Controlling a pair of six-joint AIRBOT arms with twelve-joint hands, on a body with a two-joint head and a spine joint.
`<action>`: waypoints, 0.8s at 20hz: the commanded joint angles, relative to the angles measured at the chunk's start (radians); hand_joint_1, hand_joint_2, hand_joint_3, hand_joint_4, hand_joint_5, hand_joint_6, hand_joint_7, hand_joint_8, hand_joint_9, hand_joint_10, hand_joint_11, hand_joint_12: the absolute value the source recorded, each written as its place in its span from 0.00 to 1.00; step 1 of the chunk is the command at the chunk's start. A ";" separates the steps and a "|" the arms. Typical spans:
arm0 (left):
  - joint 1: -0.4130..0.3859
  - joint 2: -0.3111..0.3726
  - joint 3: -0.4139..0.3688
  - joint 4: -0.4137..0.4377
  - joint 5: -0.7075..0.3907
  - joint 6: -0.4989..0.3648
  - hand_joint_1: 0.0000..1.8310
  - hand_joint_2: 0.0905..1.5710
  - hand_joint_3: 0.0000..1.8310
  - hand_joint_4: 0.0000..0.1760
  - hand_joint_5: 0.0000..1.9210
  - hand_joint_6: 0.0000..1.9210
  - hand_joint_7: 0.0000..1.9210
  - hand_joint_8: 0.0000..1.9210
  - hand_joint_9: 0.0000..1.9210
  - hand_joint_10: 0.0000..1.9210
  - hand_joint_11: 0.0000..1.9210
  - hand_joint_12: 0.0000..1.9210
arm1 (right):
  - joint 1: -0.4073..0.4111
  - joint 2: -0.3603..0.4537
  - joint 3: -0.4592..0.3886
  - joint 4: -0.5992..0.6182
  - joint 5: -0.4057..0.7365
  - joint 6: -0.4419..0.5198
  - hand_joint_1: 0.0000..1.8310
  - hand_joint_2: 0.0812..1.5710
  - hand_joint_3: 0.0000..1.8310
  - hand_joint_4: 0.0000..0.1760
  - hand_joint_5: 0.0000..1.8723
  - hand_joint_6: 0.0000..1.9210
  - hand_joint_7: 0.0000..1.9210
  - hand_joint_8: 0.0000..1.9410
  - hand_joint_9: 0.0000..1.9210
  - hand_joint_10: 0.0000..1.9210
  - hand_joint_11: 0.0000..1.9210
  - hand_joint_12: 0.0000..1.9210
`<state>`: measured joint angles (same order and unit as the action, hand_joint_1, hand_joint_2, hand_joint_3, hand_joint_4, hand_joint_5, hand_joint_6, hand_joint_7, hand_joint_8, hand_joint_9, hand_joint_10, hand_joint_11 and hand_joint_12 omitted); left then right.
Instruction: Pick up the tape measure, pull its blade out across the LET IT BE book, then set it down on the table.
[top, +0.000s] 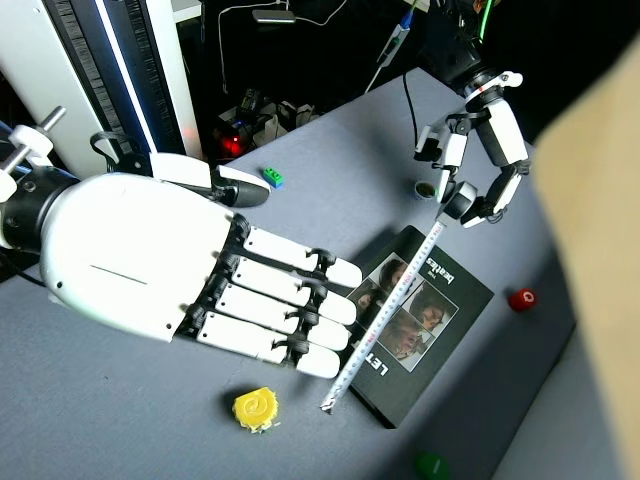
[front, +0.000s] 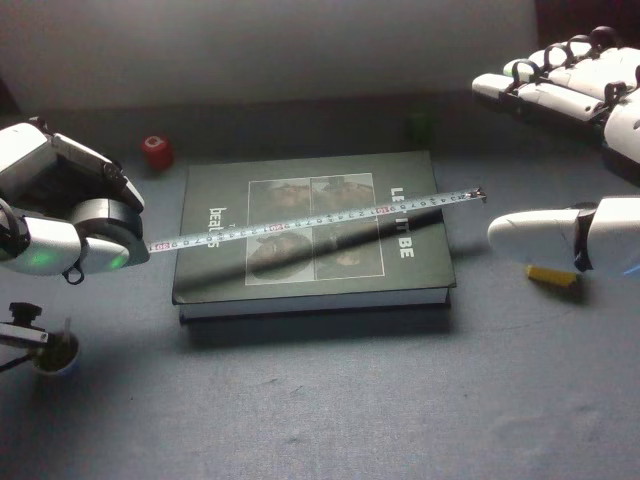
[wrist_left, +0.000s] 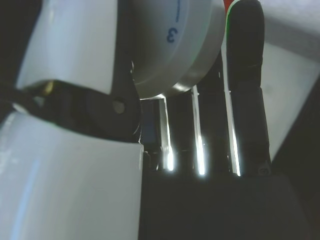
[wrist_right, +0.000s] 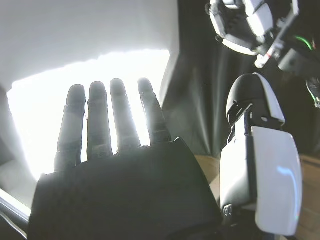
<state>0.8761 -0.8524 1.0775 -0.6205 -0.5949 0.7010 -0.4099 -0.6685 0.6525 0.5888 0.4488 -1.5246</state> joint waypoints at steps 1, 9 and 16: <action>-0.004 -0.005 0.010 0.009 -0.116 -0.016 0.76 0.66 0.00 0.00 0.57 0.32 0.57 0.44 0.47 0.64 0.45 0.57 | 0.009 0.006 0.000 -0.019 0.112 -0.003 0.00 0.67 0.00 0.37 0.00 0.00 0.00 0.00 0.00 0.00 0.00 0.03; 0.032 -0.018 0.039 0.055 -0.131 -0.070 0.76 0.67 0.00 0.00 0.55 0.34 0.57 0.44 0.47 0.65 0.45 0.58 | 0.022 0.003 -0.001 -0.024 0.147 -0.006 0.00 0.68 0.00 0.36 0.00 0.00 0.00 0.00 0.00 0.00 0.00 0.03; 0.047 -0.035 0.098 0.180 -0.131 -0.154 0.76 0.67 0.00 0.00 0.58 0.30 0.56 0.45 0.47 0.65 0.45 0.59 | 0.017 0.003 -0.004 -0.027 0.143 -0.006 0.00 0.68 0.00 0.35 0.00 0.00 0.00 0.00 0.00 0.00 0.00 0.03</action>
<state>0.9325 -0.8879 1.1690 -0.4343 -0.6132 0.5522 -0.4034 -0.6693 0.6502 0.5831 0.4885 -1.5318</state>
